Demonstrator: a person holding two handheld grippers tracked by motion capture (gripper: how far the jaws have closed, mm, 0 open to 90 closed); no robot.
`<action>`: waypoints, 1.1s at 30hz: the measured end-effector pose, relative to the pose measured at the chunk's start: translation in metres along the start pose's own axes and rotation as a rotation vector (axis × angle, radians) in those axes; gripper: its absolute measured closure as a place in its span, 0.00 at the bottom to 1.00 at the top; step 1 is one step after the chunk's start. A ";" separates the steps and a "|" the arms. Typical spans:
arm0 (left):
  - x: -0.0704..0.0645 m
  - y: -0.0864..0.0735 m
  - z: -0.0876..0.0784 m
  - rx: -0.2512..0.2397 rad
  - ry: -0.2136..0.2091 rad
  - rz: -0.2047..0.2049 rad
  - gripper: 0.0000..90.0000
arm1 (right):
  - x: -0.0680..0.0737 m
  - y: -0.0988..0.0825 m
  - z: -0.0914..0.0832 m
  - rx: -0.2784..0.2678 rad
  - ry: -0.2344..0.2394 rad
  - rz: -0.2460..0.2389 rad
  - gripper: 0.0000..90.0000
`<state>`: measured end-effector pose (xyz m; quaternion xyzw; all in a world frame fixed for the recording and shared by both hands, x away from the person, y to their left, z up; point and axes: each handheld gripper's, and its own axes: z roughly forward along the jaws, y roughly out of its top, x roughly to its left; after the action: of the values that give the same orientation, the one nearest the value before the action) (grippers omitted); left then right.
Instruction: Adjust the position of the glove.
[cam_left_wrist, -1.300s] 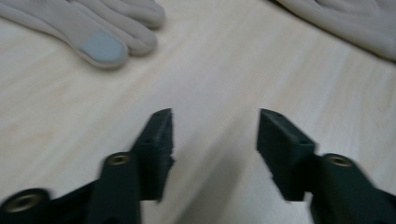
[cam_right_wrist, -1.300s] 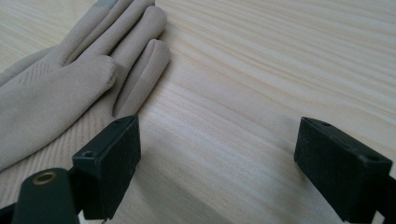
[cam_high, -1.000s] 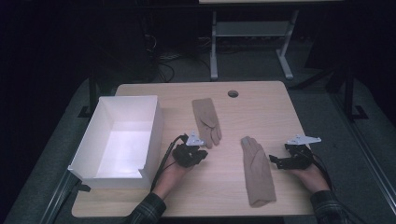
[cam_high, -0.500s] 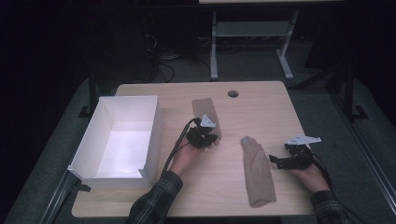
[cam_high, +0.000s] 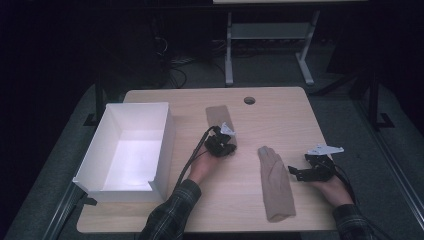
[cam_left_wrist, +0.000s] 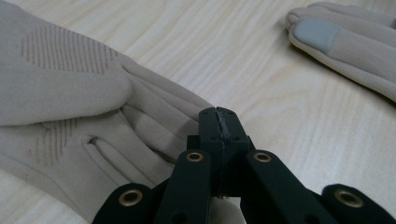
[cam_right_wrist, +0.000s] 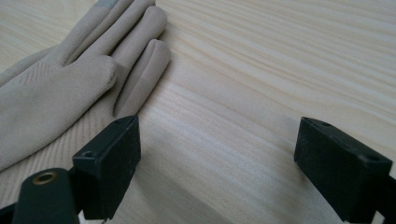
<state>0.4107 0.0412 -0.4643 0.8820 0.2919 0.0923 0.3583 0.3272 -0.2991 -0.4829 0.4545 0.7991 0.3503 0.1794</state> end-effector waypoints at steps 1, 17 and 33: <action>-0.001 -0.001 -0.002 0.004 -0.006 -0.003 1.00 | 0.000 0.000 0.000 0.000 0.000 -0.001 0.16; -0.032 -0.029 -0.030 0.040 -0.108 0.043 1.00 | 0.000 0.000 0.000 -0.001 0.000 -0.002 0.16; -0.069 -0.068 -0.068 0.076 -0.197 0.084 1.00 | 0.000 0.000 0.000 -0.001 0.001 -0.003 0.16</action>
<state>0.2988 0.0797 -0.4583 0.9112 0.2215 0.0088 0.3472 0.3272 -0.2991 -0.4829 0.4530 0.7996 0.3508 0.1799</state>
